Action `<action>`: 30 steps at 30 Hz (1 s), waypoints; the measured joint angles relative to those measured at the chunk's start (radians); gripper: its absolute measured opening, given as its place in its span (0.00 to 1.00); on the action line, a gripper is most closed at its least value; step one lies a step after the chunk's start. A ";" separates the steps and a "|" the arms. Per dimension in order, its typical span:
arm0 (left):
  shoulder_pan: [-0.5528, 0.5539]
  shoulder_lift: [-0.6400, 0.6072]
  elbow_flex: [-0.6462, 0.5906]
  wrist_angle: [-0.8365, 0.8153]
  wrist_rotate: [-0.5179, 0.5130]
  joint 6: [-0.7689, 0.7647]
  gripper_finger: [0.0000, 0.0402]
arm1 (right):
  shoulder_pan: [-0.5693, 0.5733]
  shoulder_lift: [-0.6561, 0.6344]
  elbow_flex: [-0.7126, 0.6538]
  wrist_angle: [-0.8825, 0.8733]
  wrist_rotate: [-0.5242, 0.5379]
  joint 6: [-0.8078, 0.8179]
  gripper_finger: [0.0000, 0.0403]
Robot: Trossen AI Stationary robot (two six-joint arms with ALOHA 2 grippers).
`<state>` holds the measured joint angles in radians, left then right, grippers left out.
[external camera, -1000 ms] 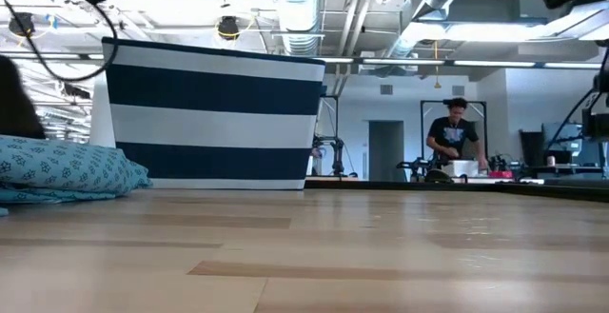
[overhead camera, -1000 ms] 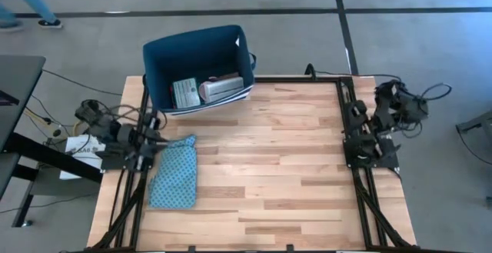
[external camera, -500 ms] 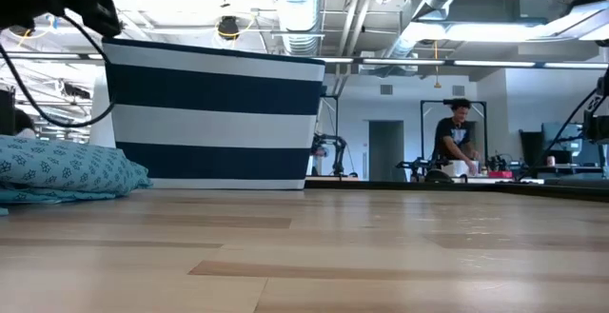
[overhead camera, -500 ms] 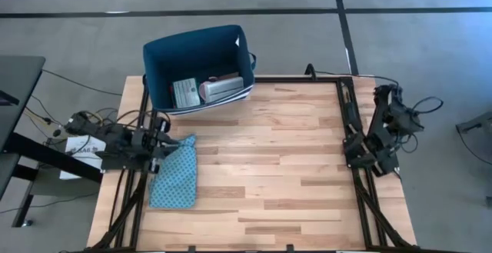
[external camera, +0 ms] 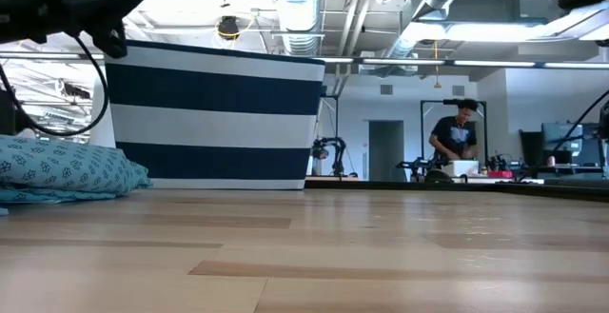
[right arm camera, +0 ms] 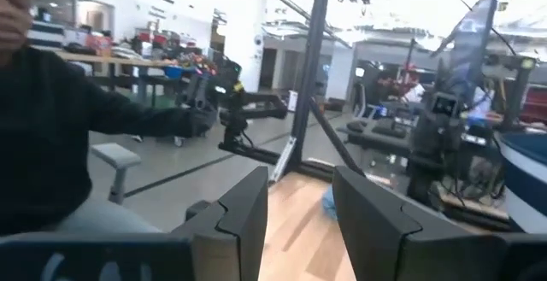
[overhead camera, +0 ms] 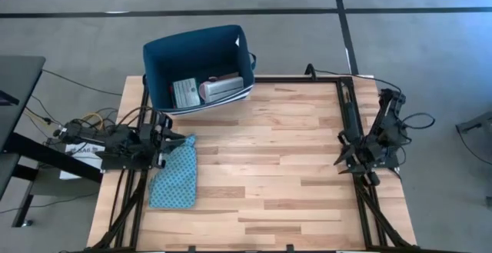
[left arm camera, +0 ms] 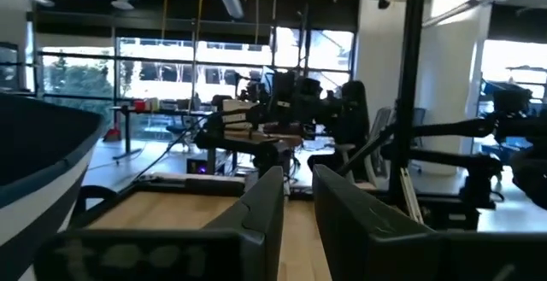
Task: Pick & place medical supplies in basket/bin
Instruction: Return to Home Position
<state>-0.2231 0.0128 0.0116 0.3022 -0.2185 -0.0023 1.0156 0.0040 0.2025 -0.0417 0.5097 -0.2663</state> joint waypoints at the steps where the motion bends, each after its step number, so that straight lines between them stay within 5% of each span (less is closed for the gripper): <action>1: 0.004 0.000 0.000 -0.007 0.012 0.003 0.14 | -0.009 0.000 -0.017 0.015 0.001 0.001 0.32; 10: 0.026 0.000 0.000 -0.027 0.053 0.048 0.14 | -0.140 0.000 -0.115 0.186 -0.018 -0.098 0.32; 19: 0.026 0.000 -0.001 -0.155 0.048 0.014 0.14 | -0.313 0.000 -0.116 0.194 -0.303 -0.124 0.32; 30: 0.026 0.000 -0.001 -0.194 0.047 0.045 0.14 | -0.501 0.001 -0.116 0.142 -0.303 0.118 0.32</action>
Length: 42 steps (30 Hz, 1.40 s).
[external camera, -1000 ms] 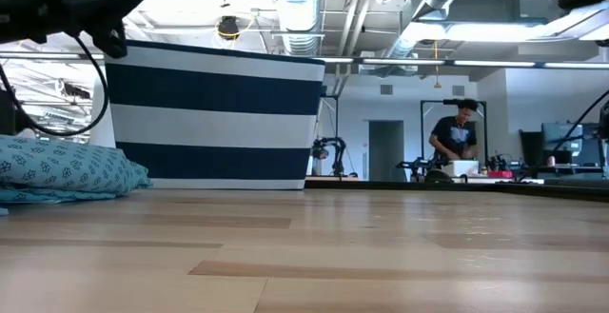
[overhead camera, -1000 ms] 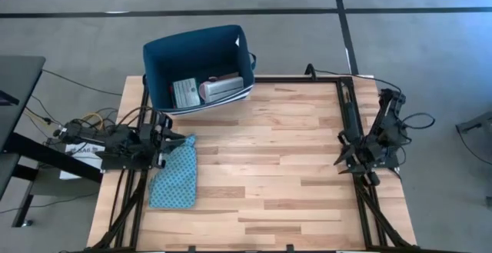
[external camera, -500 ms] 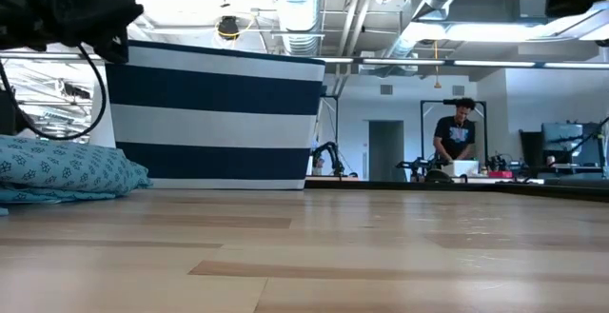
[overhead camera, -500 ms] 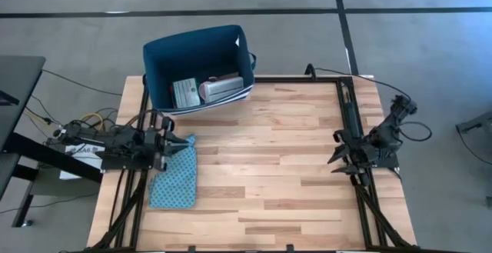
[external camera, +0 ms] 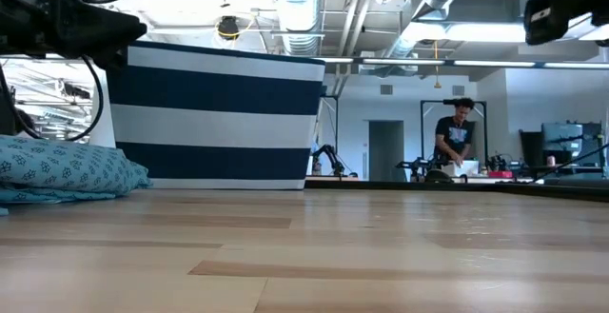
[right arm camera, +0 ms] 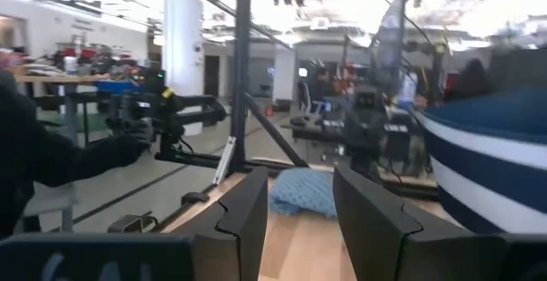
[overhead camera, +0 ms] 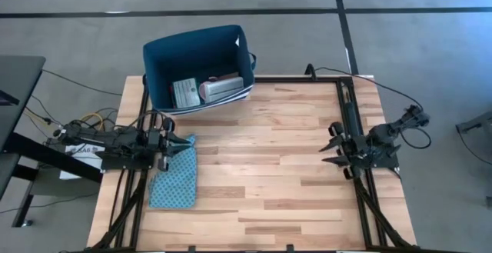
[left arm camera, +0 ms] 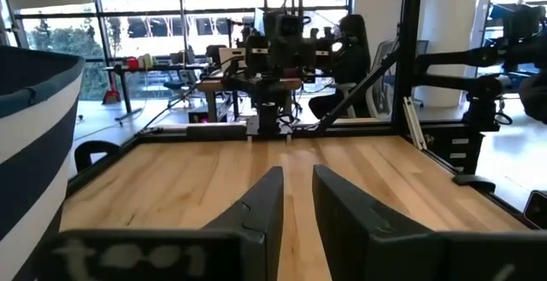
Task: Pick & place medical supplies in basket/bin
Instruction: Return to Home Position
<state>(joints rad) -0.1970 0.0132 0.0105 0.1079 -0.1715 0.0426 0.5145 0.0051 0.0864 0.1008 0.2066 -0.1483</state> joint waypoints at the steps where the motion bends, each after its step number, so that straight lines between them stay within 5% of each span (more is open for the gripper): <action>1: 0.000 0.000 0.000 0.000 0.000 0.000 0.14 | -0.011 0.000 0.000 -0.008 0.000 0.011 0.32; 11: 0.000 0.000 0.000 0.077 0.000 0.004 0.14 | -0.077 0.008 -0.078 0.024 0.001 0.051 0.32; 42: 0.000 0.006 0.001 -0.057 0.003 0.000 0.14 | -0.112 0.006 -0.080 -0.041 0.007 0.123 0.32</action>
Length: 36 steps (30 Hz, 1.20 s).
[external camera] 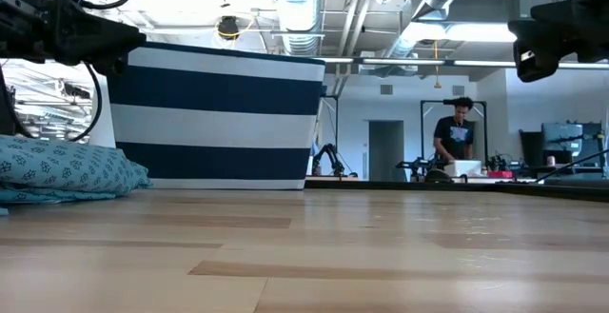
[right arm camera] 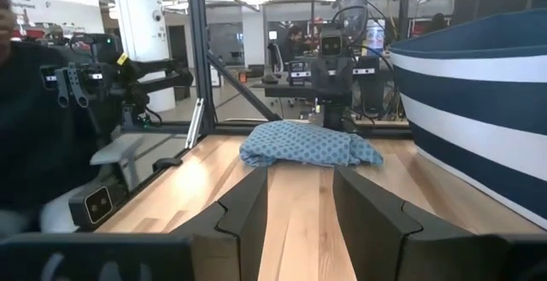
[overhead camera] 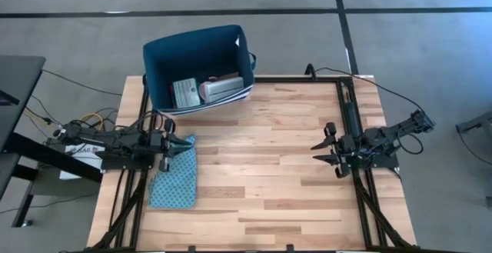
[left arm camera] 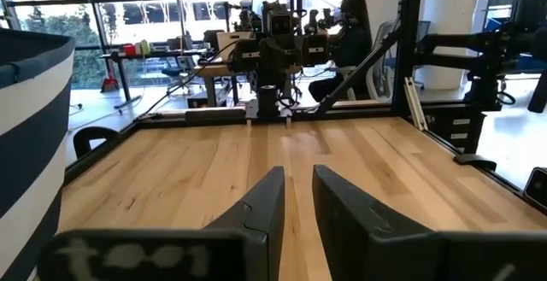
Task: Pick & place medical supplies in basket/bin
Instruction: Return to Home Position
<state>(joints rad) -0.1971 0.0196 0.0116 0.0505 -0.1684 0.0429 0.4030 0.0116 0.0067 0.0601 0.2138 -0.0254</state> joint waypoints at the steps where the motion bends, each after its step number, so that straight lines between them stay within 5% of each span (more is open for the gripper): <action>1: 0.000 0.000 0.000 0.000 0.000 0.000 0.14 | 0.000 0.000 0.000 -0.001 0.000 0.000 0.32; 36: 0.000 0.000 0.001 -0.004 0.000 -0.005 0.14 | 0.000 0.000 -0.001 0.000 0.000 0.000 0.32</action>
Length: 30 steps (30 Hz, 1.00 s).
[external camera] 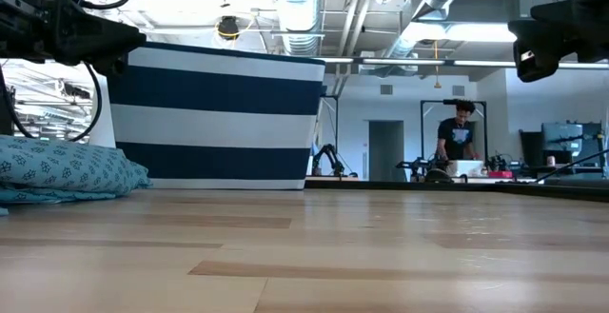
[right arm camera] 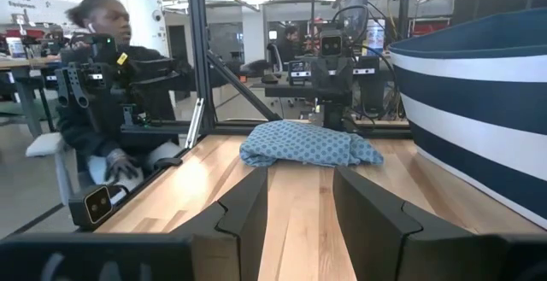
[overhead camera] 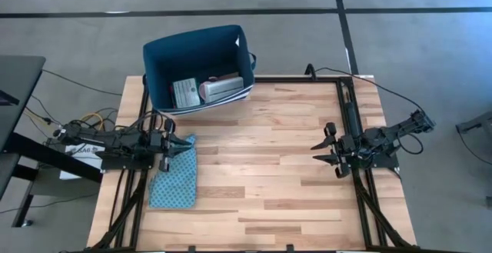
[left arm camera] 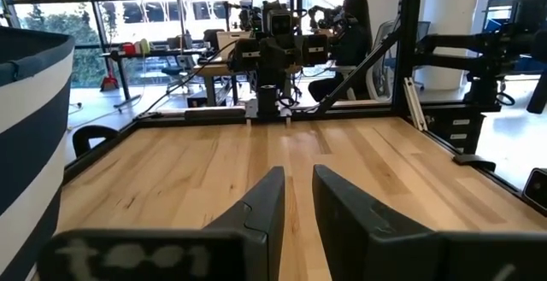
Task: Pick & place medical supplies in basket/bin
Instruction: Return to Home Position
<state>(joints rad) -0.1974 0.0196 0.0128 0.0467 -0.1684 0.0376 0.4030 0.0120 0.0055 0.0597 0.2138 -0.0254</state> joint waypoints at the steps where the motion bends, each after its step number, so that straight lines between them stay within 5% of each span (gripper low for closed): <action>1: 0.000 0.000 0.000 0.000 0.000 0.001 0.14 | 0.000 0.000 0.000 0.000 0.000 0.000 0.32; 30: 0.000 0.000 0.000 0.000 0.000 0.006 0.14 | 0.000 0.000 0.000 0.000 0.000 0.000 0.32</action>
<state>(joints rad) -0.1974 0.0196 0.0128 0.0467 -0.1684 0.0433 0.4030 0.0118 0.0055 0.0597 0.2138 -0.0254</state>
